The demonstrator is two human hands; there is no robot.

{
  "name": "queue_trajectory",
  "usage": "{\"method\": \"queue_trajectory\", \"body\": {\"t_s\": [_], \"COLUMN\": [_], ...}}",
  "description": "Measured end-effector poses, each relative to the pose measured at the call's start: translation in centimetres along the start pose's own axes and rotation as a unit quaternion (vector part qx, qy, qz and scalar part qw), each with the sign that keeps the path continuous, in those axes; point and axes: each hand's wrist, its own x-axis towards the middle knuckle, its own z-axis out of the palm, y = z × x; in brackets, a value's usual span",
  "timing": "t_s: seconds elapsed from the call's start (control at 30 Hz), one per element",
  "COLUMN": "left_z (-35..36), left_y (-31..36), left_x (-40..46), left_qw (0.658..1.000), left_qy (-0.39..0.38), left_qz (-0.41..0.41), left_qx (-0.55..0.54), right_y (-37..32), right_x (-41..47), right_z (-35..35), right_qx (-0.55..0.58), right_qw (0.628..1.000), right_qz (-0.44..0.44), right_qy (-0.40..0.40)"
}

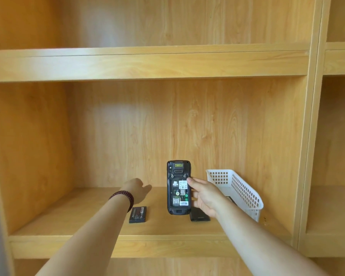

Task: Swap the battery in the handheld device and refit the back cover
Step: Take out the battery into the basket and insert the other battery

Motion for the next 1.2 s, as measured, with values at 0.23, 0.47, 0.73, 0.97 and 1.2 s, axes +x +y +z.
{"method": "queue_trajectory", "body": {"t_s": [0.23, 0.47, 0.73, 0.97, 1.2], "left_z": [3.2, 4.4, 3.6, 0.4, 0.1], "left_y": [-1.7, -1.2, -1.3, 2.0, 5.1], "left_x": [0.4, 0.0, -0.4, -2.2, -5.4], "left_qw": [0.981, 0.977, 0.990, 0.988, 0.984], "left_qy": [-0.067, -0.044, 0.010, 0.089, 0.131], "left_qz": [-0.085, -0.100, -0.115, -0.052, 0.042], "left_qx": [0.163, 0.186, 0.077, -0.116, -0.114], "right_y": [0.8, 1.4, 1.3, 0.7, 0.1], "right_x": [0.7, 0.7, 0.8, 0.4, 0.2], "right_z": [-0.8, -0.8, -0.1, 0.3, 0.5], "right_qx": [0.030, 0.043, 0.050, 0.049, 0.081], "right_qw": [0.999, 0.999, 0.999, 0.999, 0.996], "right_qz": [0.013, 0.013, 0.010, 0.003, 0.007], "right_qy": [0.012, 0.002, 0.000, 0.017, 0.029]}}
